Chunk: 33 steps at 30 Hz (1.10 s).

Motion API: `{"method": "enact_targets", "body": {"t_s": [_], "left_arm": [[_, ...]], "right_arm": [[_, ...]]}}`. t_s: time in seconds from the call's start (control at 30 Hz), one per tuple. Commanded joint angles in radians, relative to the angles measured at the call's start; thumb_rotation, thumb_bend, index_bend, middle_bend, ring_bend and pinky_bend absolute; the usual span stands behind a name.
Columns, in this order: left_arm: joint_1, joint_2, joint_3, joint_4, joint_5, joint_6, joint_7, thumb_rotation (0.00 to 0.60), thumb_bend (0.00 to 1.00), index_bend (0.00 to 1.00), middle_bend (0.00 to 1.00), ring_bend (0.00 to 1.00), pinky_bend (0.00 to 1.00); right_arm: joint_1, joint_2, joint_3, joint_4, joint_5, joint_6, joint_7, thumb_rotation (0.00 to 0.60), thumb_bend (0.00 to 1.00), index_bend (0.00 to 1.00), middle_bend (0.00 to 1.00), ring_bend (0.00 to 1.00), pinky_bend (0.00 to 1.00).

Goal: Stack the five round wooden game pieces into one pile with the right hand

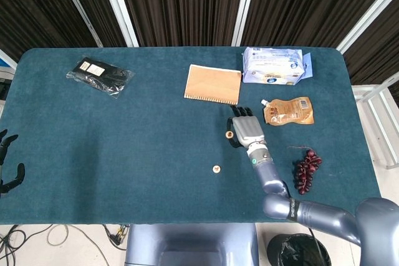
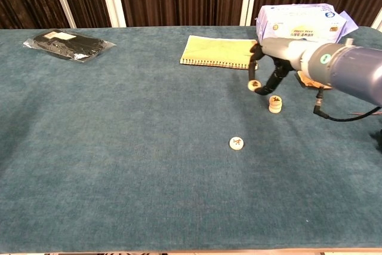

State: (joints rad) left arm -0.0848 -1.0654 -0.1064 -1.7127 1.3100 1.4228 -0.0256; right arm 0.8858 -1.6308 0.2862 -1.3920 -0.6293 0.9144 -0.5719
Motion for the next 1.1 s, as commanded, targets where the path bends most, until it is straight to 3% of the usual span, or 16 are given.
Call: {"method": "enact_targets", "body": {"t_s": [0.03,1.1], "left_arm": [[0.000,0.000,0.000,0.000,0.000,0.001,0.000,0.600,0.48,0.14,0.00,0.00,0.00],[0.000,-0.001,-0.001,0.002,-0.002,0.001,0.003,0.600,0.49,0.14,0.00,0.00,0.00]], "right_arm": [[-0.008,0.007,-0.012,-0.002,0.003,-0.005,0.010,0.600,0.42,0.53,0.00,0.00,0.00],[-0.025,0.021,-0.060,0.032,-0.007,-0.011,0.066,0.600,0.42,0.53,0.00,0.00,0.00]]}}
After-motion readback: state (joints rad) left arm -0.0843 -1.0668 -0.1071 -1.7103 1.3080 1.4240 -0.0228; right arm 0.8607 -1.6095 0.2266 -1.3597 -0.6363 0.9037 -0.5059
